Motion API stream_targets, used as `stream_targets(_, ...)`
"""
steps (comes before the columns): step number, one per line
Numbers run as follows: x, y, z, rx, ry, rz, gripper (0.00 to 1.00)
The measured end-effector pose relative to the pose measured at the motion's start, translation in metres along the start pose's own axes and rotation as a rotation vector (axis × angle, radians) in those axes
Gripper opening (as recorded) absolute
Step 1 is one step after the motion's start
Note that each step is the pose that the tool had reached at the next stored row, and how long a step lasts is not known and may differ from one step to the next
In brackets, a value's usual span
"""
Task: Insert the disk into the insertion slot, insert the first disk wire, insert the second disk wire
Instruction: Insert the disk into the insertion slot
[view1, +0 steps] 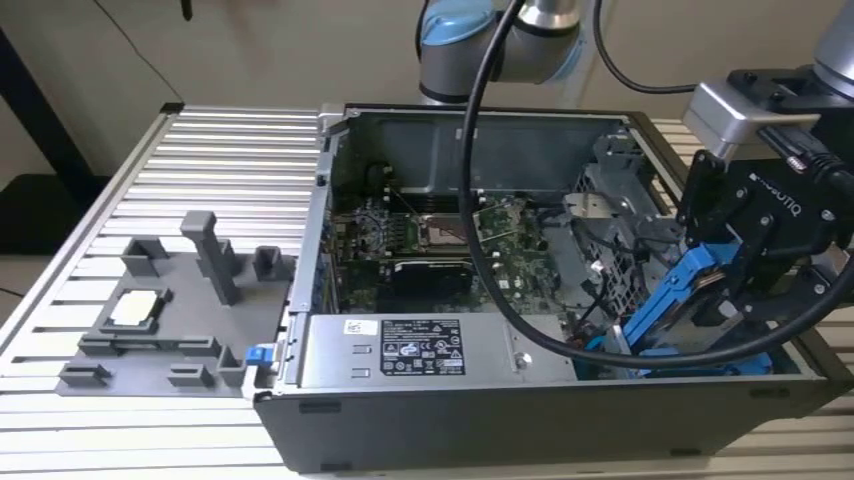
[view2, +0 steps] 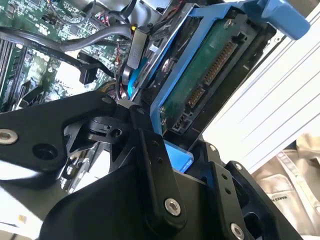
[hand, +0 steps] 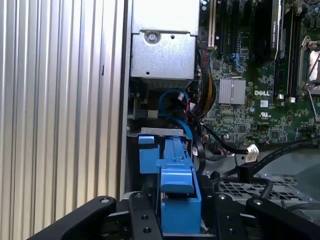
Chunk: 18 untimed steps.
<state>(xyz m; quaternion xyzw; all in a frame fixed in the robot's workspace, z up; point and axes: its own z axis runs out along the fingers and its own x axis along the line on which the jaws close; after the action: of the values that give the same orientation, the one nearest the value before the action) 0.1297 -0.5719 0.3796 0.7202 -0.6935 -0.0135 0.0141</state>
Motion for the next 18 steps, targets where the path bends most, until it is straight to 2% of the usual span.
stream_targets(5, 0.0000, 0.0000, 0.0001, 0.0000, 0.0000, 0.000, 0.47)
stream_targets(7, 0.0000, 0.0000, 0.0001, 0.0000, 0.0000, 0.000, 0.49)
stream_targets(8, 0.0000, 0.0000, 0.0001, 0.0000, 0.0000, 0.000, 0.55)
stream_targets(15, 0.0000, 0.0000, 0.0002, 0.0000, 0.0000, 0.000, 0.57)
stream_targets(16, 0.0000, 0.0000, 0.0002, 0.0000, 0.0000, 0.000, 0.63)
stream_targets(18, 0.0000, 0.0001, -0.0018, 0.0000, -0.0008, 0.000, 0.63)
